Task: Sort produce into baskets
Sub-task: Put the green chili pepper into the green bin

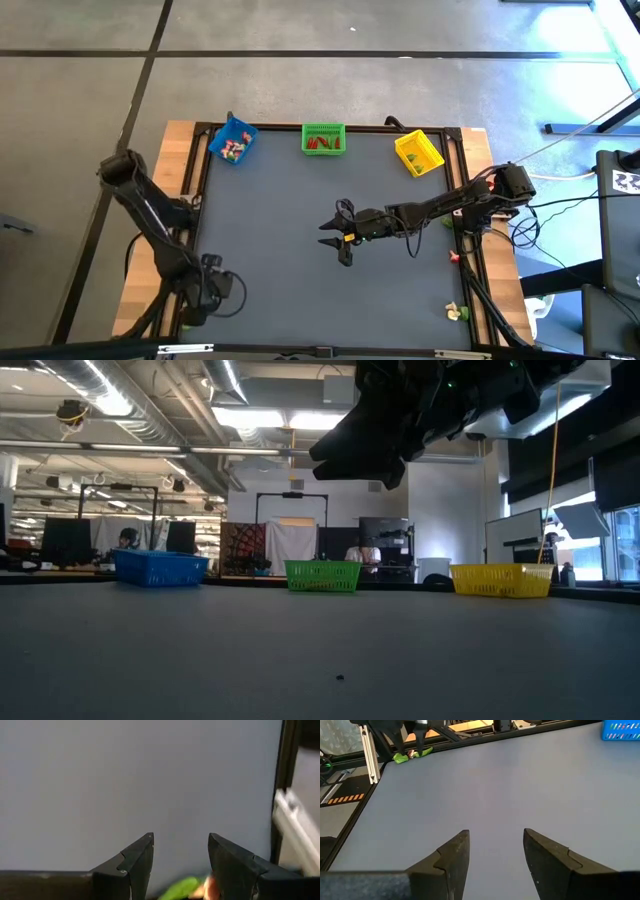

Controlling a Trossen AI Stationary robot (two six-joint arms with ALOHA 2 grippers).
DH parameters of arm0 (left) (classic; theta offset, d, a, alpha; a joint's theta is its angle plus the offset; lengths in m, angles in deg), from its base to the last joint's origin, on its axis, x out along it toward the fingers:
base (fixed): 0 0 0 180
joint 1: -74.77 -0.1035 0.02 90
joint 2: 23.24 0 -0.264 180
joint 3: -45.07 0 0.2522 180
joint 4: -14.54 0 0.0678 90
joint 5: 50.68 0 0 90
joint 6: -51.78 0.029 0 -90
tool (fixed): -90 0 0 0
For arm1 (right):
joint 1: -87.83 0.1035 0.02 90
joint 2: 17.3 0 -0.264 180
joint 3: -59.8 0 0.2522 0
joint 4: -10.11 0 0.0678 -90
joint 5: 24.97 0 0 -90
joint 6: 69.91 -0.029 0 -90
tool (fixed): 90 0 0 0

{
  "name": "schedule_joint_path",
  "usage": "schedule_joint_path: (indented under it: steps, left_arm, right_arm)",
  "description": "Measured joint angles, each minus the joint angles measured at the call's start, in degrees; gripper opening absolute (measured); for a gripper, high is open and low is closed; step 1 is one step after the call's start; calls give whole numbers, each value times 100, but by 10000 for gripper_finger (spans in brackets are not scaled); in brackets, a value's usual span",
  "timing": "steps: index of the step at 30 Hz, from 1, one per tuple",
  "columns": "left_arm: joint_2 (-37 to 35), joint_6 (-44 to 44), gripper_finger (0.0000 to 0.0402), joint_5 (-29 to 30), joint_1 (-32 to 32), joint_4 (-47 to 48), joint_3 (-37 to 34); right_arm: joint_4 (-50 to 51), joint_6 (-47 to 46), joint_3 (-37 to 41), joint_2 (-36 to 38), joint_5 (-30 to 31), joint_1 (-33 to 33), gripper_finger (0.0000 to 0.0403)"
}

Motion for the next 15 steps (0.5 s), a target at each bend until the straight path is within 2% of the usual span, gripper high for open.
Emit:
schedule_joint_path:
  steps: [4,15]
  left_arm:
    - [300,325,182,-367,267,10,0]
    - [816,1189,182,-514,890,303,-2]
  right_arm:
    - [4,0,2,0,0,2,186]
    - [53,0,2,0,0,2,186]
